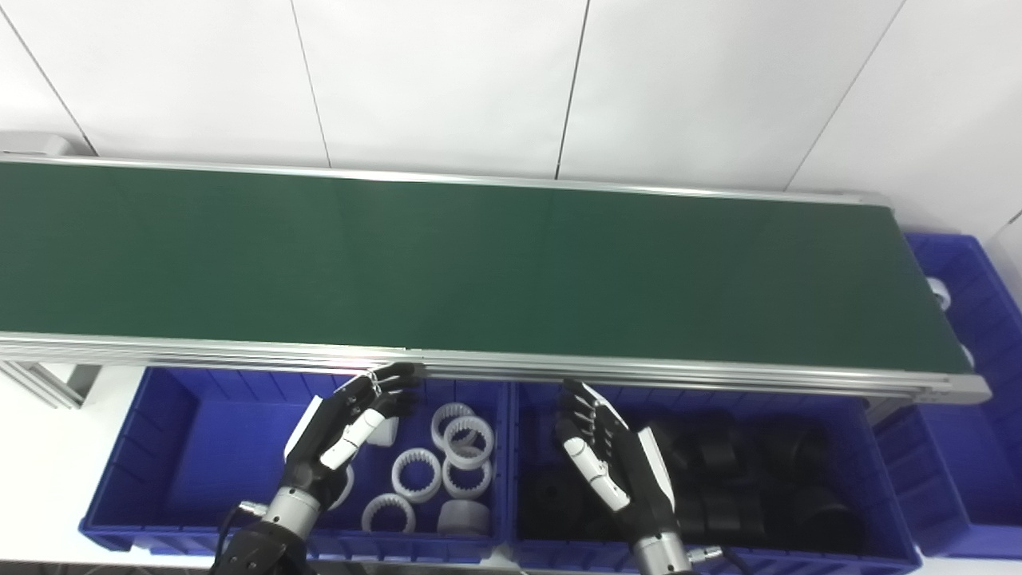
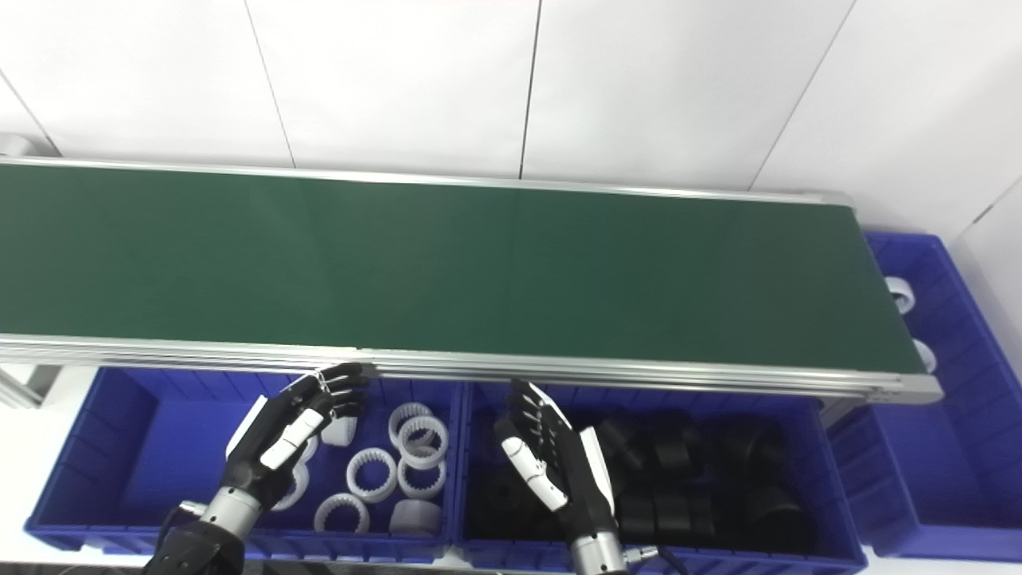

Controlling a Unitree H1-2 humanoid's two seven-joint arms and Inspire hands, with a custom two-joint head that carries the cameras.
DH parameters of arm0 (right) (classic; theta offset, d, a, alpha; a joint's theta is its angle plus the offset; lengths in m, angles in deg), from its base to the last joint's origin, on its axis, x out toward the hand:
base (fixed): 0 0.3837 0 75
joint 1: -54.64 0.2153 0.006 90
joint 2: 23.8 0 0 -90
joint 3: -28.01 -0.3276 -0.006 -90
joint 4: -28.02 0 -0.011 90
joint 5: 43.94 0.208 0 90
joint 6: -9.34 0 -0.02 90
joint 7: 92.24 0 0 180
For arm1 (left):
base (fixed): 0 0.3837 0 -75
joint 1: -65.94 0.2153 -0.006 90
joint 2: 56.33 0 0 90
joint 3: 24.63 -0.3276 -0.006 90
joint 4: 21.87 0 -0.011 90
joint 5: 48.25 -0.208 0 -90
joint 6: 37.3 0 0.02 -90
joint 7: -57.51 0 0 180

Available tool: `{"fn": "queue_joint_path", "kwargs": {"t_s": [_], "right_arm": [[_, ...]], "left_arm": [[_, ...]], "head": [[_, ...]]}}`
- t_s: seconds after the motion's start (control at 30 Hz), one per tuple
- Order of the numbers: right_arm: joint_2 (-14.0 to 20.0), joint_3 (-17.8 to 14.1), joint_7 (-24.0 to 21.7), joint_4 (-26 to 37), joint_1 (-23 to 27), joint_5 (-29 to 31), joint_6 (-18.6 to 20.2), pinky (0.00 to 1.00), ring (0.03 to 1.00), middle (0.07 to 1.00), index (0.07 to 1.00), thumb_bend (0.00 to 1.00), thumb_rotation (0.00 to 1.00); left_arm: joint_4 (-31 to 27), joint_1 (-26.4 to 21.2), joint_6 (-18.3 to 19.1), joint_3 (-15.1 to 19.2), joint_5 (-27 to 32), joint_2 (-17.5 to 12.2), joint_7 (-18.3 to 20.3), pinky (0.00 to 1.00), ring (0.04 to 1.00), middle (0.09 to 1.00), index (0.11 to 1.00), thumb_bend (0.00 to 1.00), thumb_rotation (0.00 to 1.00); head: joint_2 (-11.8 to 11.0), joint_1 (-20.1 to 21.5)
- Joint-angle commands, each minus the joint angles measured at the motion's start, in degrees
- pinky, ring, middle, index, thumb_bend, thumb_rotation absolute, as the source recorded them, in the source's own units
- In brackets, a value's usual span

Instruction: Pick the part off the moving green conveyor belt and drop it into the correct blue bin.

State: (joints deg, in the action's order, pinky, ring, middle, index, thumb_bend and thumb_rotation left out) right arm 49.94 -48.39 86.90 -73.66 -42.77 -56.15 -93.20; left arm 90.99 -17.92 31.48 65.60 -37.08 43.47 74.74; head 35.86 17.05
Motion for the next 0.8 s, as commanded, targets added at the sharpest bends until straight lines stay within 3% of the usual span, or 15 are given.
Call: {"fn": "queue_joint_path", "kwargs": {"t_s": [0.0, 0.57, 0.77], "right_arm": [[-0.65, -0.04, 0.38, 1.02, 0.70, 0.70, -3.29, 0.74, 0.794, 0.842, 0.880, 0.53, 0.73], [-0.66, 0.08, 0.38, -0.13, 0.98, 1.29, -4.12, 0.75, 0.800, 0.847, 0.883, 0.53, 0.73], [-0.50, 0.03, 0.48, 0.03, 0.94, 1.02, -3.96, 0.73, 0.792, 0.843, 0.880, 0.53, 0.74]], "left_arm": [[-0.58, -1.13, -2.79, 0.07, 0.95, -0.65, 1.28, 0.70, 0.711, 0.743, 0.740, 0.68, 0.60], [0.98, -1.46, -4.52, 0.85, 1.71, -0.46, 2.64, 0.70, 0.731, 0.760, 0.748, 0.71, 0.59], [0.92, -1.37, -5.50, 0.33, 0.67, -0.58, 3.08, 0.71, 0.738, 0.766, 0.771, 0.78, 0.65]], "head": [[-0.12, -0.07], [-0.85, -0.08], [-1.10, -0.40]]}}
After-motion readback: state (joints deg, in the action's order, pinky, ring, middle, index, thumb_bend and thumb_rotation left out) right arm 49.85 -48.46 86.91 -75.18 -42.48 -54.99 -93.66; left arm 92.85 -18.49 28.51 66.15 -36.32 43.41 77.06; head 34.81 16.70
